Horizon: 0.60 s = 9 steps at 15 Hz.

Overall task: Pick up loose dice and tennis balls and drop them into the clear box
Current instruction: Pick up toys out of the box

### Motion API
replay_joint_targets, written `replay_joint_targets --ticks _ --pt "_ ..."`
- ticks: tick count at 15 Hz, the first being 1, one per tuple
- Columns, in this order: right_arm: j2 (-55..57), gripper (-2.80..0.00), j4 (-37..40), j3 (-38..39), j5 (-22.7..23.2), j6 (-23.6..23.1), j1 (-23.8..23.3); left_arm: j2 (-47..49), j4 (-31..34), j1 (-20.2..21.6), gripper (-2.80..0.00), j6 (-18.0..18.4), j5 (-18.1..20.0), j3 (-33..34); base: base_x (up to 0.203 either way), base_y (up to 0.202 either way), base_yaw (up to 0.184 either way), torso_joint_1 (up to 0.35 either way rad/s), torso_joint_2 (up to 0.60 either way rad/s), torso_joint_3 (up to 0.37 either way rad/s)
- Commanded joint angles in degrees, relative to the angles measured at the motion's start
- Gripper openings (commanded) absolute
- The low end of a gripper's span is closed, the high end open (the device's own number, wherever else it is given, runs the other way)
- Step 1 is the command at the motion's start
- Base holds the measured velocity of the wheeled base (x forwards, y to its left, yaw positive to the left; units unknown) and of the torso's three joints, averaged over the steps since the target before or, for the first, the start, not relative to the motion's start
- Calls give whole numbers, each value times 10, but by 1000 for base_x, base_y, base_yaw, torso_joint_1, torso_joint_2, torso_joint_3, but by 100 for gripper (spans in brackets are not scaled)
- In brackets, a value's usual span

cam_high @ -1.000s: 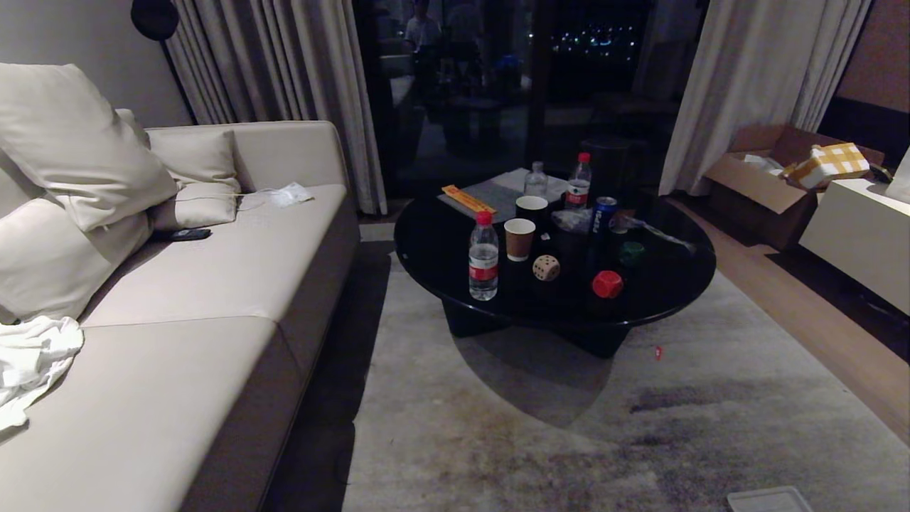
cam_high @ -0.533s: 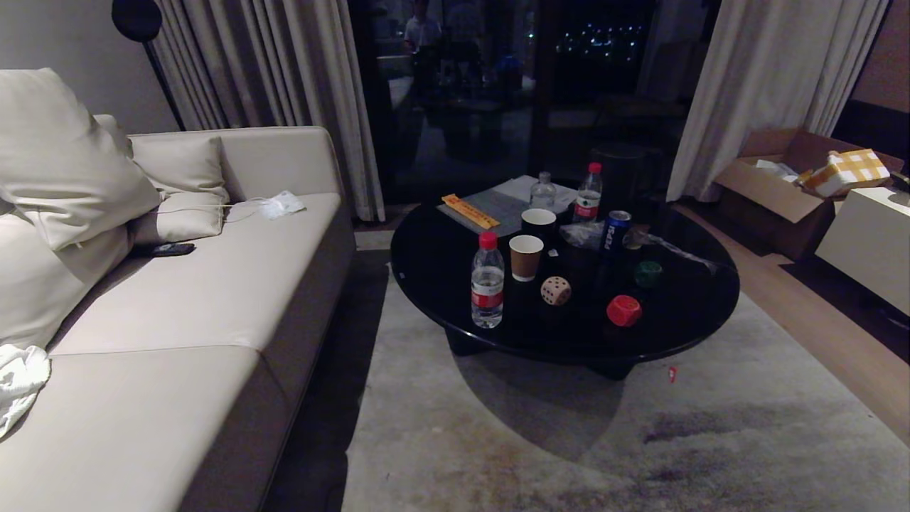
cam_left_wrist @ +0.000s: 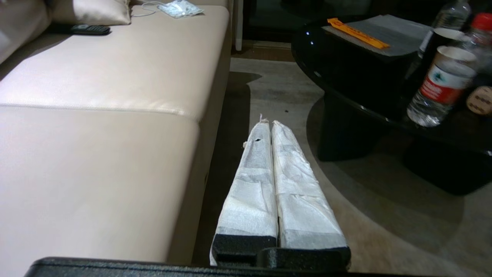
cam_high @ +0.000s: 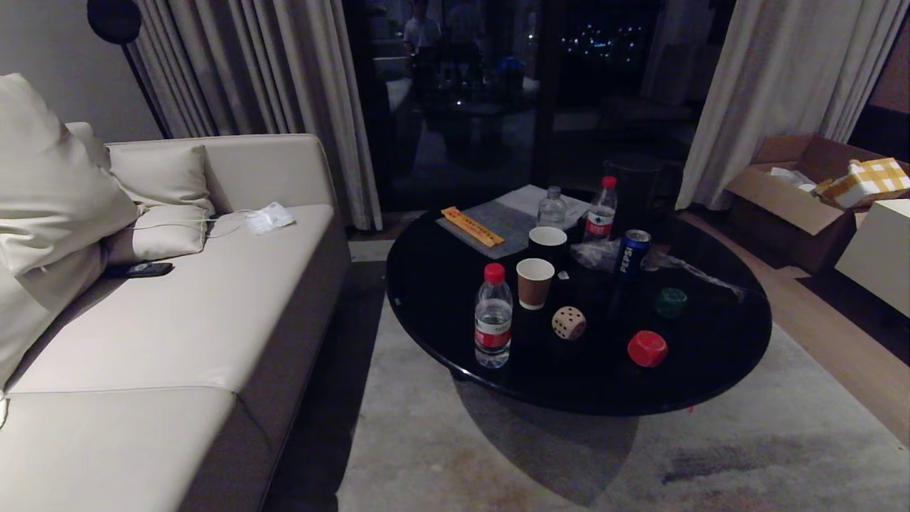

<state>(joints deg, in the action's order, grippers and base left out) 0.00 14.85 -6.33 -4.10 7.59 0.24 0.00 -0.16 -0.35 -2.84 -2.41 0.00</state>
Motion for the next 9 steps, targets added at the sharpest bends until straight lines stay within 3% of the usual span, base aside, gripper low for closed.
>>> replay_joint_targets --ticks 1,9 --pt "1 -280 1 0 0 1 0 1 0 0 -280 -1 0 1 179 0 5 7 11 6" --pt "1 -280 1 0 0 1 0 1 0 0 -280 -1 0 1 183 0 -1 1 4 4"
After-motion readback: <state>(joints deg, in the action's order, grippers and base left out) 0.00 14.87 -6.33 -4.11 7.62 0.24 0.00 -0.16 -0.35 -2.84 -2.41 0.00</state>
